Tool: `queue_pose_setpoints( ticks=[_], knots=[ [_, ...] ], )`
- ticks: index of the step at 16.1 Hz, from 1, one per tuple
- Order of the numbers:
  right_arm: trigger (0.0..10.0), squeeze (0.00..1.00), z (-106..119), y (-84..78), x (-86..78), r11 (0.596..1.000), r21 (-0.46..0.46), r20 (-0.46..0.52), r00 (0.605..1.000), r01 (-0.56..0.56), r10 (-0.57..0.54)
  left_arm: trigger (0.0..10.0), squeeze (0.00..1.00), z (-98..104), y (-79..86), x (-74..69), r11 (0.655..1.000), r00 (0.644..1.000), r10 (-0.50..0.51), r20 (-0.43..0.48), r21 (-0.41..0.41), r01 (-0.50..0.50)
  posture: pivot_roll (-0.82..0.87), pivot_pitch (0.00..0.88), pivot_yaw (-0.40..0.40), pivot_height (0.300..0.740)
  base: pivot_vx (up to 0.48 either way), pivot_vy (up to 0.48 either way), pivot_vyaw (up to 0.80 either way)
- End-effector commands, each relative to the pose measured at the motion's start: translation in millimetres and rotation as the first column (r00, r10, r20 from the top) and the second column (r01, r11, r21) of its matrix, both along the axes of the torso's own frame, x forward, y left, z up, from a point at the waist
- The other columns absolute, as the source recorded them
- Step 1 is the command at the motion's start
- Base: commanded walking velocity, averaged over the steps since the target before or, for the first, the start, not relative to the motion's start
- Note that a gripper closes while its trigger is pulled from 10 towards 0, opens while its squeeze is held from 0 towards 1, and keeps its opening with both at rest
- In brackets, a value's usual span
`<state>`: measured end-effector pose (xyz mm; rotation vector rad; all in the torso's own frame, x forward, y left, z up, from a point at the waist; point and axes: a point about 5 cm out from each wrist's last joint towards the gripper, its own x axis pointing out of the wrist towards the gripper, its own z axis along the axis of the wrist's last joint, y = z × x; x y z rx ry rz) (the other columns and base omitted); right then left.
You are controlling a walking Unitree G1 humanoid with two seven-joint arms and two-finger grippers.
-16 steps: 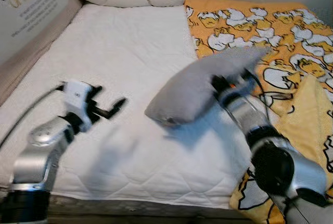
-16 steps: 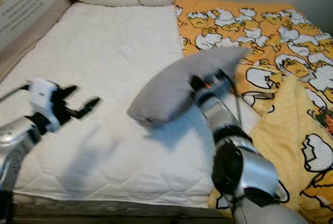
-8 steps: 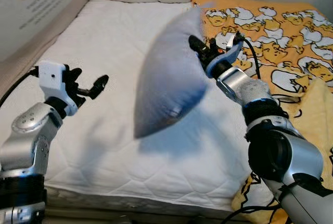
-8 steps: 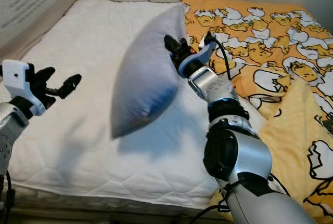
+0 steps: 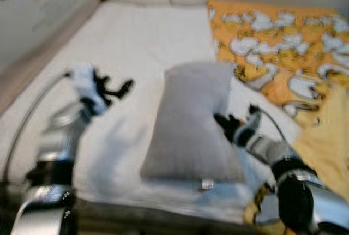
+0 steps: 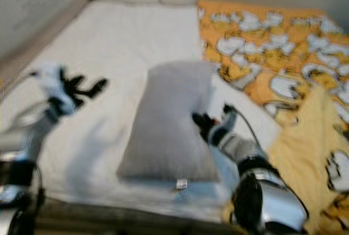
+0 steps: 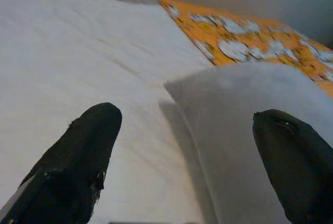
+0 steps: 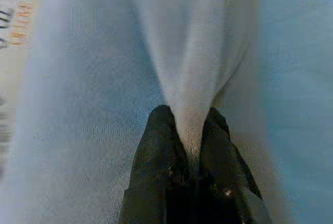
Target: Clean up the room
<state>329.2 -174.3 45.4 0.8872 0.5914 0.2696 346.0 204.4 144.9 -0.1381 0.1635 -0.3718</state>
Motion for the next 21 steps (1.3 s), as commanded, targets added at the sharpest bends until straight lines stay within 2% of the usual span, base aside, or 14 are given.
queue_pose_setpoints(
  ticks=[1,2,3,5,8,9,10,11,12,15,17,18,20,21],
  knots=[
    [0.0,0.00,-9.3,0.5,-7.5,0.998,-0.048,-0.025,0.999,-0.041,0.040,10.0,0.43,-15.3,-18.0,11.6,0.998,0.997,-0.040,-0.065,0.047,0.043,0.01,0.000,-0.018,0.740,0.000,0.000,0.00],
    [0.0,0.00,-11.9,-2.0,-9.8,0.996,-0.071,-0.028,0.998,-0.051,0.049,10.0,0.77,-26.2,-30.3,15.8,0.996,0.991,-0.064,-0.116,0.055,0.071,-0.01,0.000,-0.010,0.740,0.000,0.000,0.00],
    [0.0,0.00,-13.8,-3.1,-11.1,0.993,-0.103,-0.033,0.998,-0.064,0.061,10.0,1.00,-36.0,-38.1,17.3,0.996,0.985,-0.060,-0.163,0.048,0.069,-0.02,0.000,0.002,0.740,0.000,0.000,0.00],
    [0.0,0.00,-16.7,-2.2,-13.5,0.986,-0.134,-0.050,0.994,-0.099,0.093,10.0,1.00,-53.9,-50.0,15.9,0.995,0.973,-0.052,-0.226,0.069,0.069,-0.05,0.000,0.022,0.740,0.000,0.000,0.00],
    [0.0,0.00,-14.5,-1.2,-12.5,0.983,-0.144,-0.021,0.993,-0.118,0.116,10.0,1.00,-75.6,-67.3,8.9,0.997,0.951,-0.058,-0.305,0.034,0.072,-0.11,0.000,0.048,0.740,0.000,0.000,0.00],
    [0.0,0.00,-14.3,-1.1,-13.2,0.985,-0.125,-0.019,0.993,-0.119,0.117,10.0,1.00,-82.4,-71.2,6.1,1.000,0.944,-0.026,-0.329,-0.006,0.026,-0.12,0.000,0.047,0.740,0.000,0.000,0.00],
    [0.0,0.00,-14.8,-2.4,-14.4,0.987,-0.111,-0.017,0.993,-0.115,0.114,10.0,1.00,-87.4,-78.5,2.6,0.996,0.938,-0.032,-0.345,-0.090,0.001,-0.13,0.000,0.040,0.740,0.000,0.000,0.00],
    [0.0,0.00,-17.7,-4.4,-17.4,0.986,-0.114,-0.030,0.993,-0.118,0.115,10.0,1.00,-88.1,-90.7,-0.1,0.975,0.934,-0.095,-0.343,-0.220,0.019,-0.13,0.000,0.033,0.740,0.000,0.000,0.00],
    [0.0,0.00,-19.8,-6.1,-19.6,0.985,-0.120,-0.040,0.992,-0.124,0.120,10.0,1.00,-88.8,-100.3,-2.5,0.961,0.928,-0.149,-0.340,-0.273,0.054,-0.14,0.000,0.026,0.740,0.000,0.000,0.00],
    [0.0,0.00,-21.4,-5.0,-22.5,0.983,-0.109,-0.059,0.988,-0.149,0.144,10.0,1.00,-100.6,-124.0,-15.5,0.950,0.890,-0.263,-0.371,-0.259,0.173,-0.15,0.000,0.013,0.740,0.000,0.000,0.00],
    [0.0,0.00,-18.6,-2.9,-20.2,0.983,-0.105,-0.045,0.988,-0.152,0.148,10.0,1.00,-96.8,-133.9,-17.6,0.899,0.876,-0.343,-0.340,-0.388,0.201,-0.15,0.000,0.007,0.740,0.000,0.000,0.00],
    [0.0,0.00,-14.5,-2.0,-16.0,0.985,-0.109,-0.003,0.991,-0.137,0.137,10.0,1.00,-88.1,-140.8,-17.4,0.821,0.862,-0.427,-0.274,-0.517,0.243,-0.14,0.000,0.000,0.740,0.000,0.000,0.00],
    [0.0,0.00,-4.7,3.6,-8.1,0.991,-0.071,0.066,0.991,-0.110,0.114,10.0,1.00,-82.7,-143.1,-19.9,0.752,0.824,-0.525,-0.213,-0.569,0.332,-0.12,0.000,-0.010,0.740,0.000,0.000,0.00],
    [0.0,0.00,-2.5,5.9,-6.5,0.991,-0.064,0.077,0.990,-0.113,0.118,10.0,0.94,-83.0,-143.7,-21.0,0.747,0.815,-0.541,-0.207,-0.563,0.353,-0.12,0.000,-0.011,0.740,0.000,0.000,0.00]
  ],
)
